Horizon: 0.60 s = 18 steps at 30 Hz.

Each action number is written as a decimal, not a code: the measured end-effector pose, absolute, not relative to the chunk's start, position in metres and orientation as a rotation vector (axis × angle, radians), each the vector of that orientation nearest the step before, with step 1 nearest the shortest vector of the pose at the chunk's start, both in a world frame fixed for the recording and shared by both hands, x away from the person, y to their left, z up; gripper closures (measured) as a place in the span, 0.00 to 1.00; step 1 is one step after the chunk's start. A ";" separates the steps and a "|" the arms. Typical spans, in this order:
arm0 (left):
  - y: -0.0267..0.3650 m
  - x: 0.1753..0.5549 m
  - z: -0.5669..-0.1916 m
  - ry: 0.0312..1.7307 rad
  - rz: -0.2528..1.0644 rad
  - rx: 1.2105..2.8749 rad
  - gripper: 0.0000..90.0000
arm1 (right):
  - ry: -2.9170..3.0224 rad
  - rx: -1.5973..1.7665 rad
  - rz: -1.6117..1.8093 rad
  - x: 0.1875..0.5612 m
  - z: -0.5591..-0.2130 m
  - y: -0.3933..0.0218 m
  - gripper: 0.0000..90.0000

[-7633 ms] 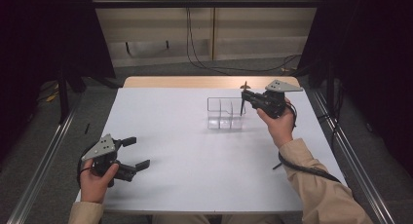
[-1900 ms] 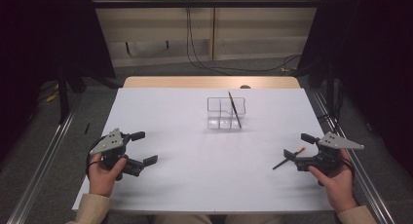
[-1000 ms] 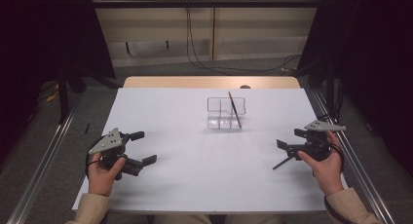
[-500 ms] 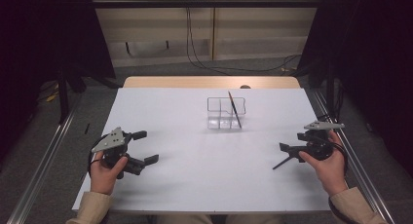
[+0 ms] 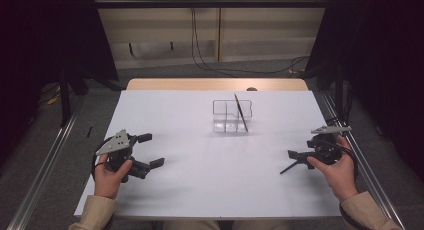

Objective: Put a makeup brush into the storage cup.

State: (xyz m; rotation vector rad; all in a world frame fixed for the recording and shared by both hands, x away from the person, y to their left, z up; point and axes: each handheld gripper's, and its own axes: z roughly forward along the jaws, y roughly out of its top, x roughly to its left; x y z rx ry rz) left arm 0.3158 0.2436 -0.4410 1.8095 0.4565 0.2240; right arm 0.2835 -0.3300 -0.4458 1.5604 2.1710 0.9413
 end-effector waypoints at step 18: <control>0.239 0.318 -0.441 0.449 0.213 1.824 0.00 | 2.211 1.710 0.696 0.283 -0.456 -0.331 0.21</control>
